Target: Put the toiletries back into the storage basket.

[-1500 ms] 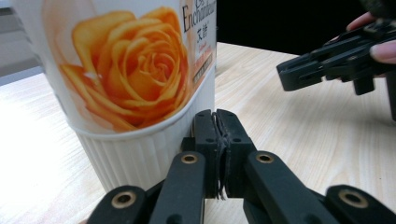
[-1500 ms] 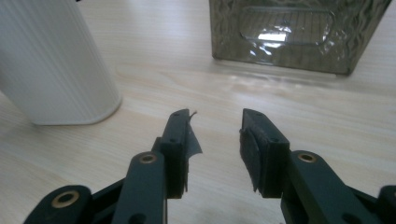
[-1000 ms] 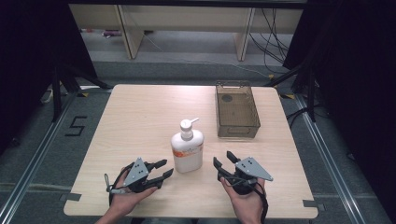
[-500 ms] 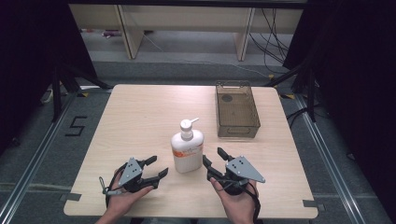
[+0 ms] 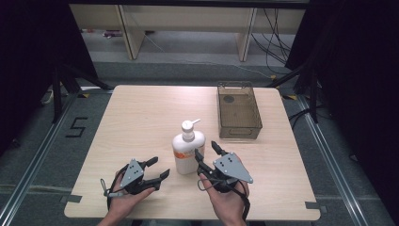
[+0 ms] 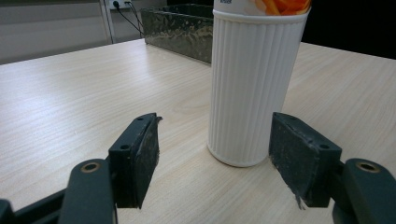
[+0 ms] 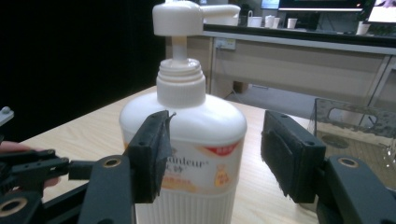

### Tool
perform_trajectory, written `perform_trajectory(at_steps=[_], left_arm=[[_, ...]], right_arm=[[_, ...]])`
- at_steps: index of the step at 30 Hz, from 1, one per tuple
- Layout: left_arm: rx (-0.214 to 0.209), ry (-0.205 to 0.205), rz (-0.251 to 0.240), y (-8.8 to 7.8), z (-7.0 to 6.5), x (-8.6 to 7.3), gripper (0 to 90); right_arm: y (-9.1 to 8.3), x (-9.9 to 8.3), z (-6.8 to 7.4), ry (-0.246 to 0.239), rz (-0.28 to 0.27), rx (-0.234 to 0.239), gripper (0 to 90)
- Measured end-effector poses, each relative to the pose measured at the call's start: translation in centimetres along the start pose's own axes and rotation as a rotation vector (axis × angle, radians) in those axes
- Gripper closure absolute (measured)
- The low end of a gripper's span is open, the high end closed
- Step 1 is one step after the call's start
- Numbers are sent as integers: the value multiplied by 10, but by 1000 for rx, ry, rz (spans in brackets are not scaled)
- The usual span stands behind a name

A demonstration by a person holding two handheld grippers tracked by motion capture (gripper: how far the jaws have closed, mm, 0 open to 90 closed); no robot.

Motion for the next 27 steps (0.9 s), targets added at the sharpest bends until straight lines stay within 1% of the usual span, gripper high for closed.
perform_trajectory(at_steps=[1, 2, 4, 6, 7, 8, 9, 10, 11, 13, 14, 15, 16, 18, 20, 21, 22, 23, 24, 26, 27], left_arm=[[-2, -1, -1, 0, 0, 0, 329], [-2, -2, 0, 0, 0, 0, 330], [-1, -4, 1, 0, 0, 0, 331], [-1, -5, 1, 0, 1, 0, 331], [0, -6, 1, 0, 1, 0, 331], [0, -7, 1, 0, 1, 0, 331], [1, -8, 1, 0, 1, 0, 331], [0, -11, -2, 0, 0, 0, 331], [2, -8, 0, 0, 1, 0, 331], [4, -6, -1, 0, 0, 0, 332], [4, -4, -1, 0, 0, 0, 332], [4, -3, -2, 0, 0, 0, 332], [4, -3, -2, 0, 0, 0, 332], [4, -3, -3, 0, 0, 0, 331], [4, -3, -3, 0, 0, 0, 331], [3, -5, -5, 0, 0, 0, 331], [3, -5, -5, 0, 0, 0, 331], [2, -5, -6, 0, 0, 0, 331], [2, -5, -5, 0, 0, 0, 331], [3, -4, -3, 0, 0, 0, 332], [3, -4, -2, 0, 0, 0, 331]], right_arm=[[1, 5, 3, -7, -6, -14, 432], [2, 7, 4, -3, -10, -25, 432], [4, 12, 6, -18, -17, -32, 431], [5, 14, 8, -9, -17, -27, 431], [7, 17, 11, -8, -27, -9, 430], [8, 20, 13, -1, -19, -15, 430], [10, 24, 15, -21, -22, -14, 428], [10, 24, 15, -21, -22, -14, 428], [12, 27, 14, -32, -34, -23, 428], [17, 31, 17, -22, -15, -8, 427], [19, 33, 17, -21, -16, -8, 427], [20, 34, 16, -41, -20, -18, 427], [21, 35, 18, -25, -17, -9, 429], [24, 38, 20, -18, -19, 3, 430], [26, 41, 19, -21, -17, -4, 433], [27, 43, 18, -37, -28, -13, 435], [27, 43, 18, -37, -28, -13, 435], [28, 44, 19, -15, -18, 1, 439], [29, 45, 19, -23, -20, -1, 443], [31, 45, 19, -22, -9, 3, 447], [33, 46, 18, -38, -13, -9, 454]])
Point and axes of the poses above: each handheld gripper's, and its own axes: y roughly forward along the jaws, x roughly out of its top, z roughly to its left, the point moved 4 cm from there along y, roughly forward along the jaws, and after that the axes turned 12 degrees about z, right-handed, at the moved point
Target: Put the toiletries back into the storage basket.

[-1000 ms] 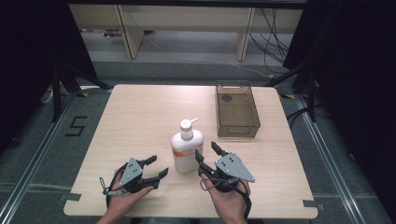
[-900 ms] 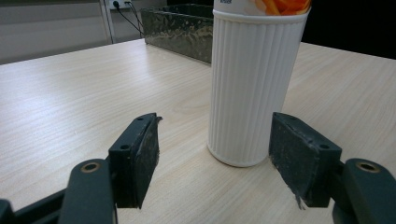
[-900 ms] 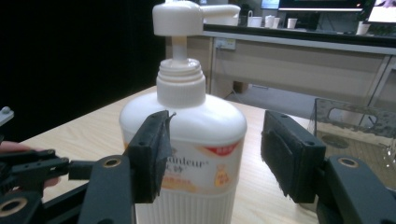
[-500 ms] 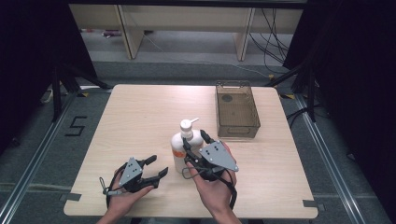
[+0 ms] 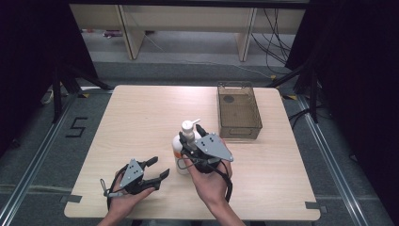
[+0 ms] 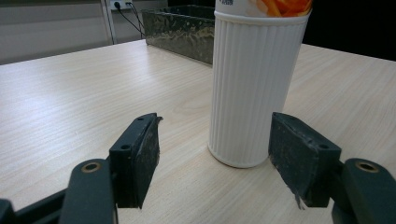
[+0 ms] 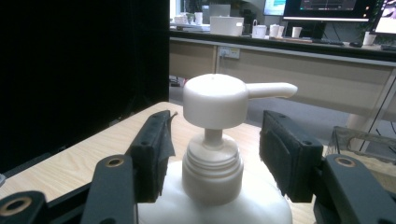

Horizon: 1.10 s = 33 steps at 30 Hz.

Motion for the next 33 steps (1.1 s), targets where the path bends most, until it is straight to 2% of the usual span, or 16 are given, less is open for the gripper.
perform_trajectory(at_steps=[6, 7, 10, 11, 13, 19, 21, 22, 23, 24, 29, 33], left_arm=[[-1, 0, 1, 0, 0, 0, 331], [-1, 2, 1, 0, 0, 0, 331], [-2, 2, -1, 0, 0, 0, 332], [-2, 2, -1, 0, 0, 0, 332], [-3, 1, -1, 0, 0, 0, 332], [-5, 1, 1, 0, 0, 0, 332], [-7, 2, 2, 0, 0, 0, 332], [-8, 3, 3, 0, 0, 0, 332], [-8, 3, 4, 0, 0, 0, 332], [-8, 4, 4, 1, 0, 0, 332], [-8, 6, 3, 1, -1, 0, 334], [-10, 3, 2, 1, -1, 0, 334]], right_arm=[[4, 2, 2, 8, 7, 1, 472], [6, 2, 3, 20, 8, 14, 475], [7, 4, 4, 19, 18, 9, 487], [8, 5, 3, 5, 13, -3, 491], [10, 4, 4, 18, 25, 1, 498], [13, 6, 4, 13, 5, -9, 544], [12, 7, 5, 27, 3, -12, 560], [12, 7, 6, 50, 7, -2, 570], [12, 8, 5, 41, 4, -9, 581], [12, 8, 5, 55, 4, -5, 588], [12, 8, 5, 58, -5, -10, 596], [11, 7, 4, 62, -9, 3, 599]])
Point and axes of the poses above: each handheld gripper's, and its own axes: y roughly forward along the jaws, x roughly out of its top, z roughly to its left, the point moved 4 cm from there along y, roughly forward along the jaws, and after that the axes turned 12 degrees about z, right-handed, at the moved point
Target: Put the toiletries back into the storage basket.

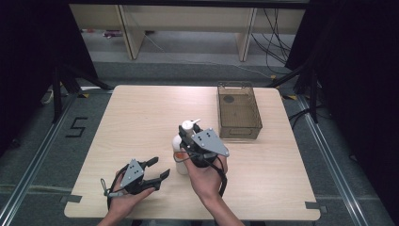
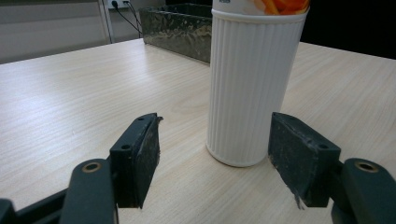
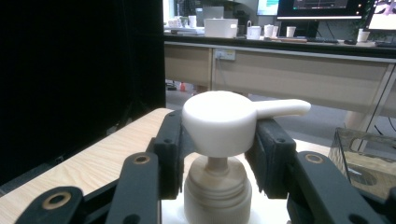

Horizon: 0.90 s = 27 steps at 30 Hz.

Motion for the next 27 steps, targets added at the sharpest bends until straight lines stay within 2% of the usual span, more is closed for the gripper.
perform_trajectory(at_steps=[2, 3, 5, 10, 11, 12, 13, 14, 16, 20, 21, 22, 25, 27], left_arm=[[0, -1, 1, 0, 0, 0, 334], [0, -1, 2, 0, 0, 0, 334], [0, -1, 3, 0, 0, 0, 335], [-5, -11, 1, 0, 0, 0, 334], [-4, -10, 2, 0, 0, 0, 334], [-5, -11, 2, 0, 0, 0, 335], [-5, -11, 1, 0, 0, 0, 335], [-5, -13, 1, 0, 0, 0, 335], [-12, -15, -12, 1, 0, 0, 335], [-4, -10, 0, 0, 0, 0, 336], [-4, -9, 0, 0, 0, 0, 337], [-4, -9, -1, 0, 0, 0, 337], [-8, -13, -3, 0, 0, 0, 337], [-7, -10, -3, 0, 0, 0, 337]], right_arm=[[0, 0, -2, -14, -5, -10, 599], [0, 1, -2, 2, -8, 8, 600], [-1, 1, -4, 8, -7, 4, 600], [-7, 8, -6, 10, -27, 15, 601], [-8, 9, -8, -4, -29, 10, 601], [-10, 10, -8, 8, -25, 13, 601], [-10, 12, -10, -13, -42, 8, 600], [-12, 12, -9, 5, -25, 13, 601], [-14, 14, -12, 3, -34, 13, 601], [-18, 17, -17, 16, -42, 12, 601], [-19, 17, -19, 3, -47, 4, 601], [-20, 17, -18, 13, -34, 9, 601], [-22, 18, -24, 3, -39, 2, 601], [-24, 19, -26, 24, -37, 8, 601]])
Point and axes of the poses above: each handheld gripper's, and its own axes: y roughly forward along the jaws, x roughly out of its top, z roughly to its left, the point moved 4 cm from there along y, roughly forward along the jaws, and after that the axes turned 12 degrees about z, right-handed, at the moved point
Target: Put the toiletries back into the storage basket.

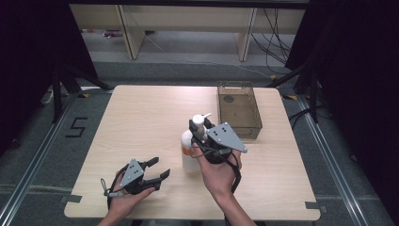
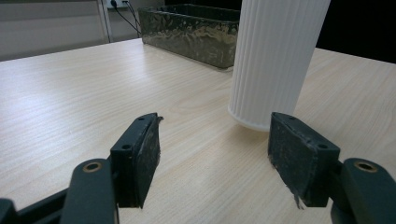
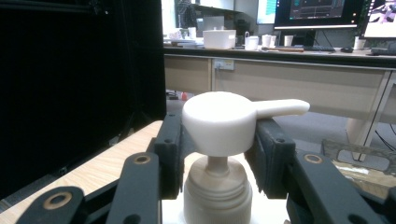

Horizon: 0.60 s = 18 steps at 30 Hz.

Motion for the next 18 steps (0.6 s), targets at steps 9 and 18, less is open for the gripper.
perform_trajectory(at_steps=[9, 18], left_arm=[[1, 3, 0, 0, 0, 0, 340], [0, 3, 1, 0, 0, 0, 342]], right_arm=[[-10, 3, -16, 9, -20, -33, 601], [-15, 5, -27, 22, -31, -58, 601]])
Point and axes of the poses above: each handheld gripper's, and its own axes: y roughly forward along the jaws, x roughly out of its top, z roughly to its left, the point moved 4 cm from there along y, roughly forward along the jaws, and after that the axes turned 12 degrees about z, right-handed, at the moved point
